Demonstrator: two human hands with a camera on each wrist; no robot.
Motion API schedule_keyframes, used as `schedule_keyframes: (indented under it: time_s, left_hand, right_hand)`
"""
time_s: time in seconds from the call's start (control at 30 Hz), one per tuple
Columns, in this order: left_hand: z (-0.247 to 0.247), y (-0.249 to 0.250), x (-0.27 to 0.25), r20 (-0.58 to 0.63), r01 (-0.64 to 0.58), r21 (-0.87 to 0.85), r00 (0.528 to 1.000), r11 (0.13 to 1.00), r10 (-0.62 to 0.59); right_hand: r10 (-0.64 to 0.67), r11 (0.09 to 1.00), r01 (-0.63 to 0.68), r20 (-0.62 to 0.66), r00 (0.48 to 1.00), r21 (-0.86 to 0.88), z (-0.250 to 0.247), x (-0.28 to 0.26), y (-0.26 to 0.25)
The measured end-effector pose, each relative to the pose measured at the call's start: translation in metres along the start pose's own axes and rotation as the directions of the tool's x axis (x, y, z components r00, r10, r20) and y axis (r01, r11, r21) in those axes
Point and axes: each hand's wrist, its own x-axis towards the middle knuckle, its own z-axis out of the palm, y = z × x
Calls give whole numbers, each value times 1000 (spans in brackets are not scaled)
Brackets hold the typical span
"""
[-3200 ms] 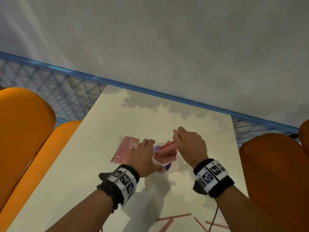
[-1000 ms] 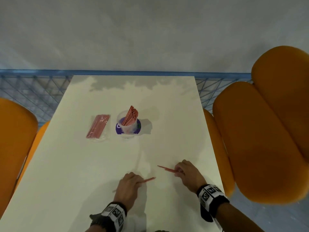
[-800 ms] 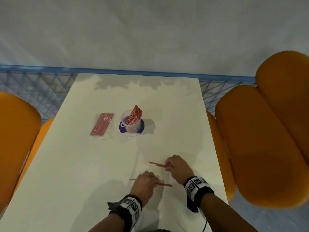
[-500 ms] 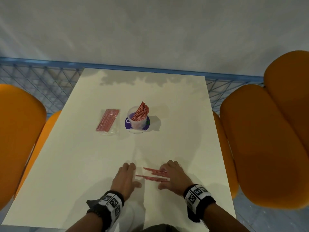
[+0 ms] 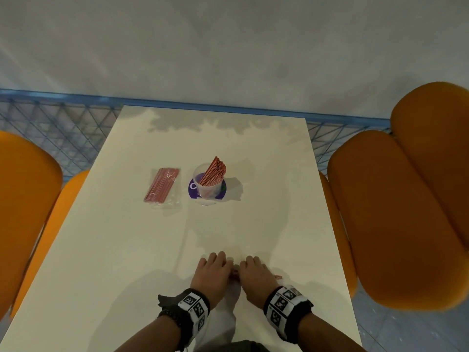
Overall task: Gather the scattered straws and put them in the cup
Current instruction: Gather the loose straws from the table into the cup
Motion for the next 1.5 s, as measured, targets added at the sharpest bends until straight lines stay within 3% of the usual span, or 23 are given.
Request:
schedule_keyframes:
  time_s: [0.13, 0.27, 0.67, 0.73, 0.93, 1.03, 1.13, 1.23, 1.3, 1.5]
  left_hand:
    - [2, 7, 0, 61, -70, 103, 996, 992, 64]
    - [-1, 11, 1, 107, -65, 123, 993, 990, 51]
    - [-7, 7, 5, 120, -55, 18, 991, 998, 53]
    - [-9, 5, 4, 129, -73, 22, 989, 997, 70]
    - [-12, 3, 0, 162, -102, 76, 983, 992, 88]
    - [-22, 3, 5, 143, -97, 62, 986, 993, 87]
    - [-40, -8, 17, -18, -53, -51, 998, 997, 52]
    - [-60, -24, 26, -183, -1, -197, 983, 980, -36]
    - [-65, -31, 27, -167, 19, -238, 984, 971, -61]
    - [-43, -28, 9, 4, 11, -283, 1000, 959, -10]
  right_hand:
    - [-47, 994, 51, 41, 998, -93, 2, -5, -6]
    - [-96, 986, 101, 40, 995, -131, 6, -7, -8]
    - [-80, 967, 89, 47, 996, -238, 23, -1, -15]
    - [-121, 971, 116, -12, 993, -211, 23, -2, -12]
    - [-19, 990, 7, -84, 996, -141, 20, 0, -3]
    - [-38, 995, 35, -34, 999, -98, 9, 4, 4]
    - [-76, 996, 76, 13, 997, -37, -16, 9, 21]
    - [1, 985, -17, 94, 996, 174, -44, 12, 44]
    - [24, 961, -51, 99, 995, 273, -48, 10, 56]
    - [-59, 934, -3, 161, 985, 358, -24, 3, 45]
